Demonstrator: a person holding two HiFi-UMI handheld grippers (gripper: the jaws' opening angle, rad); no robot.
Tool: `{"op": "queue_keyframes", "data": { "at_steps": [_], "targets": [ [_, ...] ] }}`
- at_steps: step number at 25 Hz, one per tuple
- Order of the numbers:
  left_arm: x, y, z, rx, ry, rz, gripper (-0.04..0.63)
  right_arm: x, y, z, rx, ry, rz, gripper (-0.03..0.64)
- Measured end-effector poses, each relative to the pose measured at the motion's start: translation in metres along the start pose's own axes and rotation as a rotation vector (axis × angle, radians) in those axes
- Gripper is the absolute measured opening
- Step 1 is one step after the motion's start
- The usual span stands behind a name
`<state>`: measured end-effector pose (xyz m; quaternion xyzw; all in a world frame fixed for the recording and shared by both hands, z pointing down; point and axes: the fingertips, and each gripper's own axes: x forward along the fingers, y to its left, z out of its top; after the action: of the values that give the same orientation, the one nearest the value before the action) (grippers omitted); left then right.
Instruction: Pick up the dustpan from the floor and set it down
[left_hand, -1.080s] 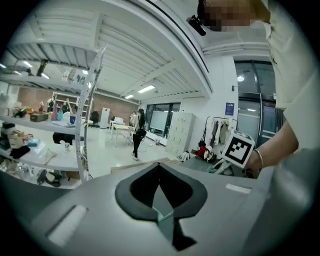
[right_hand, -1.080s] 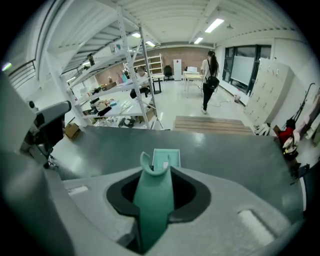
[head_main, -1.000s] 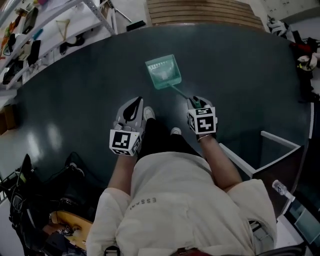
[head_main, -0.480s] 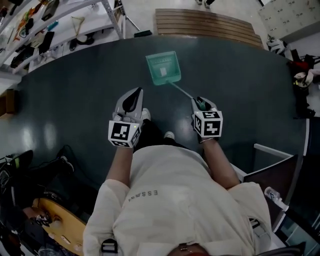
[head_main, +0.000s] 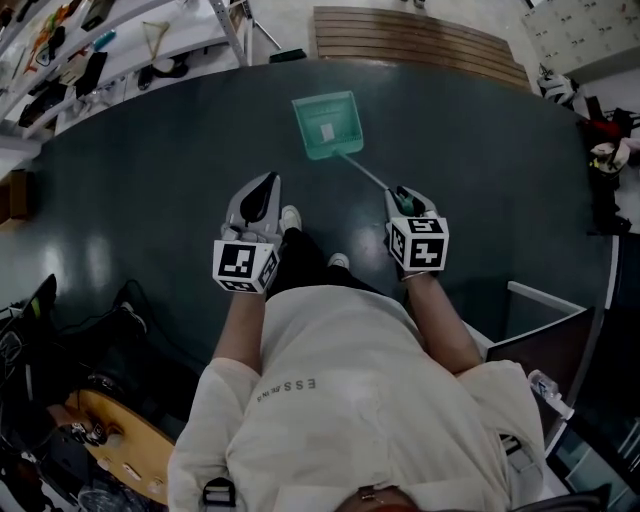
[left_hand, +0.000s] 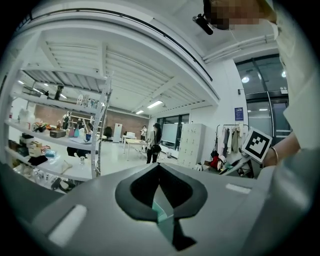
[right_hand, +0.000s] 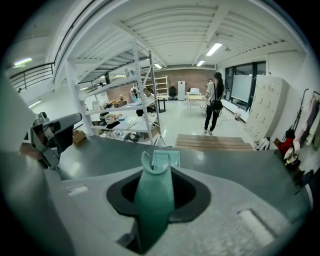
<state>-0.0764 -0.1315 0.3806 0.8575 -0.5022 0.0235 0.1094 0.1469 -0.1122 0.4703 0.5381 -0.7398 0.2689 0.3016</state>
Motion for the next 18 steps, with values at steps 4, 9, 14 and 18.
{"op": "queue_keyframes", "data": {
  "at_steps": [4,9,14,18],
  "targets": [
    [0.017,0.014,-0.003,-0.011,0.011,-0.001,0.005,0.024,0.001,0.006,0.002,0.024,-0.003,0.075],
    [0.054,0.040,0.000,-0.013,0.024,-0.040,0.005,0.072,0.002,0.020,-0.009,0.089,-0.005,0.075],
    [0.095,0.074,0.004,-0.006,0.000,-0.070,0.005,0.140,-0.002,0.033,0.004,0.141,-0.019,0.075],
    [0.110,0.097,-0.010,0.015,0.011,-0.078,0.005,0.202,0.000,0.034,0.035,0.214,-0.036,0.075]
  ]
}}
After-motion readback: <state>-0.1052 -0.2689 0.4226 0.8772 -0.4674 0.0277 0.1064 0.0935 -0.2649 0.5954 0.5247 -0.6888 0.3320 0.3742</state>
